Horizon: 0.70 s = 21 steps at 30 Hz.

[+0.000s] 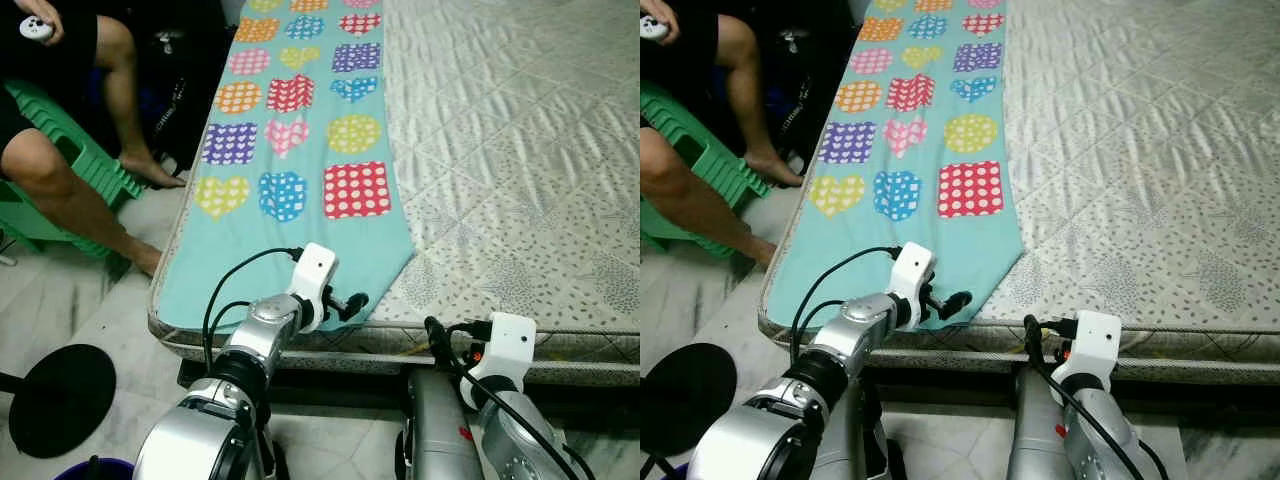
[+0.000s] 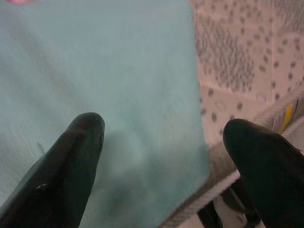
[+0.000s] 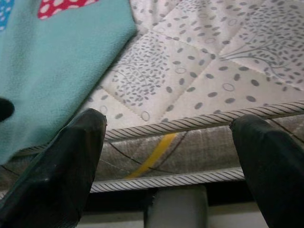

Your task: Clean up the room

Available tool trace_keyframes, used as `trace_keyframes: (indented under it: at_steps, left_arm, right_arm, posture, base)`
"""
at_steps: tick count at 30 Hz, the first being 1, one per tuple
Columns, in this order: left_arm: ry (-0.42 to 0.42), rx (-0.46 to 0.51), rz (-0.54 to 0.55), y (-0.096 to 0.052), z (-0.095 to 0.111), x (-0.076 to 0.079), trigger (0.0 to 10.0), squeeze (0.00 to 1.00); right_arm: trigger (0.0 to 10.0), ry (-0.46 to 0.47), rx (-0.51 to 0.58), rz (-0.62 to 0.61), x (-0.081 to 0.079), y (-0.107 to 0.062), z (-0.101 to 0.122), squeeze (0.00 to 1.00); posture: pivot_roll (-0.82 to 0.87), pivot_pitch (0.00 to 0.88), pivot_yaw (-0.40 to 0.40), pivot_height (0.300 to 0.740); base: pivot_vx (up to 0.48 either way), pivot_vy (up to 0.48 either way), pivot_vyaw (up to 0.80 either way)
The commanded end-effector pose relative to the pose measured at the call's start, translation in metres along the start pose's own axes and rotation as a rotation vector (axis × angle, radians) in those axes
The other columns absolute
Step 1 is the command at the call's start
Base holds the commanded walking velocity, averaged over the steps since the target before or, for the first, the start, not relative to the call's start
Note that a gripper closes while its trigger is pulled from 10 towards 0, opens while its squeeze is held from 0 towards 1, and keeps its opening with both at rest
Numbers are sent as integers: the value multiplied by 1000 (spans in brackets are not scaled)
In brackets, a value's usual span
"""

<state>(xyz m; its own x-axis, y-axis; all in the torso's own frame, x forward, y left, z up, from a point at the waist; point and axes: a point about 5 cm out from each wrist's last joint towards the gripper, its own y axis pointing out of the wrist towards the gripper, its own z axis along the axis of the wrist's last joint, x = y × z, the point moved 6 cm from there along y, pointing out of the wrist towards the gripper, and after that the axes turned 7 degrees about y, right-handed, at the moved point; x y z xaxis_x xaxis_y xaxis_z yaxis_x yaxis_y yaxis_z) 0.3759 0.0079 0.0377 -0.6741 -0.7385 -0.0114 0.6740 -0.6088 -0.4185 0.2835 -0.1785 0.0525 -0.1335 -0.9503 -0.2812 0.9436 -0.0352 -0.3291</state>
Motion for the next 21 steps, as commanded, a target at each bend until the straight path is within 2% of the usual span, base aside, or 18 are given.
trace_keyframes:
  at_steps: [1, 7, 12, 17, 21]
  left_arm:
    - [-16, -35, 46, -2, -10, -9, 10000, 0]
    - [-72, -62, 88, -5, -17, -19, 10000, 0]
    - [-61, -80, 109, -9, -23, -27, 10000, 0]
    - [-46, -97, 116, -11, -26, -31, 10000, 0]
    - [-47, -82, 122, -10, -21, -31, 10000, 0]
  right_arm:
    - [10000, 1, -16, 9, -4, -4, -3, 0]
    - [10000, -1, -38, 35, -7, -9, -5, 0]
    - [10000, 18, -42, 96, -17, -20, -3, 0]
    - [10000, 31, -18, 95, -16, -22, -1, 0]
    - [10000, 35, -18, 103, -17, -22, -1, 0]
  posture:
    - [-230, 214, 116, 586]
    - [-237, 218, 119, 586]
    - [-251, 226, 123, 586]
    - [-255, 232, 125, 586]
    - [-248, 230, 125, 586]
  base:
    - [0, 0, 0]
    - [0, 0, 0]
    - [0, 0, 0]
    - [0, 0, 0]
    - [0, 0, 0]
